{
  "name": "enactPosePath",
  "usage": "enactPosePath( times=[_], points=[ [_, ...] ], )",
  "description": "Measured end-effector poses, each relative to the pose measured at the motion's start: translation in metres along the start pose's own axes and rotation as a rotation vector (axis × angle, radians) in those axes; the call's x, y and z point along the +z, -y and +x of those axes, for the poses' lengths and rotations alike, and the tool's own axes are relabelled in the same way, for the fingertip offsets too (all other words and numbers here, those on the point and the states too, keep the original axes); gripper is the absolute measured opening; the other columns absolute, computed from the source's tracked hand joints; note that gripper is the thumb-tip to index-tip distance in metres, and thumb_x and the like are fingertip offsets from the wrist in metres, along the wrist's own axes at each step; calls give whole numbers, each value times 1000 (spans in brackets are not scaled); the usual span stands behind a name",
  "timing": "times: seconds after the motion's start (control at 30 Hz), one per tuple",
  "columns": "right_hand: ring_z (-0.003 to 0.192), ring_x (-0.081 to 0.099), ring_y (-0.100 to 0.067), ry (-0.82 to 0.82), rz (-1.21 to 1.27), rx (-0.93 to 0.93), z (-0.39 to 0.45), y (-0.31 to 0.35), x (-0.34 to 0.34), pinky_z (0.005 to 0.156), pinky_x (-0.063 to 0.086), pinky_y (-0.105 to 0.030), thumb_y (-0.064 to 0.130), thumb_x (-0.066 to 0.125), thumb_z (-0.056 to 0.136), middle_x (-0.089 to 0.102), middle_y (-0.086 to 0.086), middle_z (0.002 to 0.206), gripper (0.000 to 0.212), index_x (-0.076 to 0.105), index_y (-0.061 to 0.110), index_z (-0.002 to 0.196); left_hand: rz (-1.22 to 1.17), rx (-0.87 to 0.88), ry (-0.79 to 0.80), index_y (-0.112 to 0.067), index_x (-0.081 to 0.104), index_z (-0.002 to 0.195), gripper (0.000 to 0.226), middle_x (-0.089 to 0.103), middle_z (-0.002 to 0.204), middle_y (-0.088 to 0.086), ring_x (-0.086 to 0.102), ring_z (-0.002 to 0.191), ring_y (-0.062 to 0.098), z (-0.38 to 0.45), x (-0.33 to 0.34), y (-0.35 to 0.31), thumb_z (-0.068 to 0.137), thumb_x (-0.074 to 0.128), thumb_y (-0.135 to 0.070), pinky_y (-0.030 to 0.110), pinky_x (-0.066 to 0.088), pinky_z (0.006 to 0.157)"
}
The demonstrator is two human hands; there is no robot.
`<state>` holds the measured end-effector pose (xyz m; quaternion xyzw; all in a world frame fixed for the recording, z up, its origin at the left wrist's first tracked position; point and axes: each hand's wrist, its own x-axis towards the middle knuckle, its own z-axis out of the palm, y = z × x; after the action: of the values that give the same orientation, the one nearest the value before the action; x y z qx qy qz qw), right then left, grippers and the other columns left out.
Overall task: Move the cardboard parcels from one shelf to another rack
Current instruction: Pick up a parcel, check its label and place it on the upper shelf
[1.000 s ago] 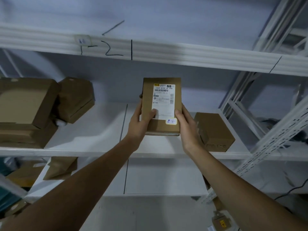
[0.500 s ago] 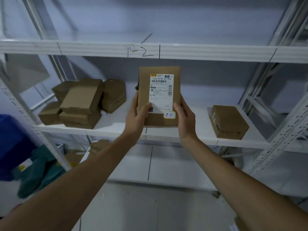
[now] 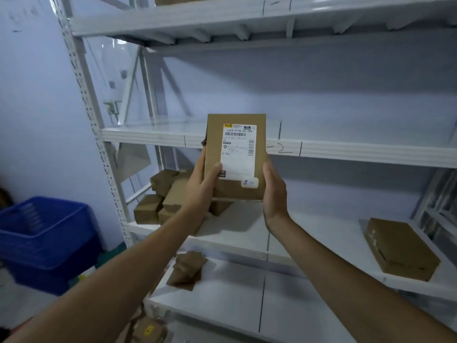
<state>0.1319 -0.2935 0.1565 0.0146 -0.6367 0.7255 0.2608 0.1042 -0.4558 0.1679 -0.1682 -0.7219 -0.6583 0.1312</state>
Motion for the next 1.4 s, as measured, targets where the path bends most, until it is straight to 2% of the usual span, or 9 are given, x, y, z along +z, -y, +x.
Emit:
enactPosePath(
  times=[0.37,0.47,0.63,0.7,0.8,0.97,1.1,1.27,1.4],
  points=[
    [143,67,-20,104,17,-41,55,-52,216,124,47,-56,86,43,92,72,7,151,81,56,41,159,-35,50,-104,-39,45,146,45,68,126,-19,74,103,0,106,-191,47,104,60,-43,33,66,86],
    [156,52,-20,142,44,-64,75,-54,271,131,40,-51,75,41,97,56,6,167,81,41,37,169,-26,30,-108,-38,46,136,32,69,125,-7,73,104,13,144,-234,53,106,59,-42,30,62,67],
    [156,49,-18,139,70,-106,130,-48,318,126,46,-40,53,46,106,46,-2,175,72,34,25,171,-94,-8,-144,-28,55,113,30,76,115,3,70,97,16,211,-263,45,95,65,-49,40,57,82],
    [143,61,-24,92,83,-88,154,-35,329,106,58,-29,42,49,104,55,-12,164,55,43,25,156,-124,-73,-167,-30,55,102,32,75,113,2,72,103,22,243,-266,35,87,62,-58,45,59,87],
    [120,72,-29,115,28,-66,187,-14,342,94,59,-40,36,51,96,69,-11,138,46,47,31,142,-188,-242,-173,-24,63,107,46,75,117,8,75,107,32,291,-269,18,80,61,-62,56,61,98],
    [88,74,-13,32,-100,79,228,-6,343,60,59,-21,35,41,113,76,-7,125,43,54,23,152,-235,-351,-12,-18,73,121,47,75,94,1,71,80,23,337,-262,10,91,63,-53,37,63,82],
    [102,82,-27,-2,-147,214,242,-12,346,82,64,-33,48,40,110,82,-16,127,49,70,20,137,-127,-393,44,-17,71,124,73,81,115,7,76,100,24,349,-249,32,73,69,-69,39,58,104],
    [104,81,-28,-78,-160,297,253,-15,343,101,63,-40,69,50,101,85,-9,111,52,75,24,103,-21,-421,-3,-17,69,133,112,75,123,11,73,110,34,363,-241,50,50,52,-90,45,56,107],
    [92,76,-26,-67,-82,356,250,-10,339,99,62,-41,68,51,103,80,-11,105,52,70,19,102,46,-345,-151,-13,64,139,96,69,133,12,68,118,36,357,-233,45,76,49,-83,47,53,108]
  ],
)
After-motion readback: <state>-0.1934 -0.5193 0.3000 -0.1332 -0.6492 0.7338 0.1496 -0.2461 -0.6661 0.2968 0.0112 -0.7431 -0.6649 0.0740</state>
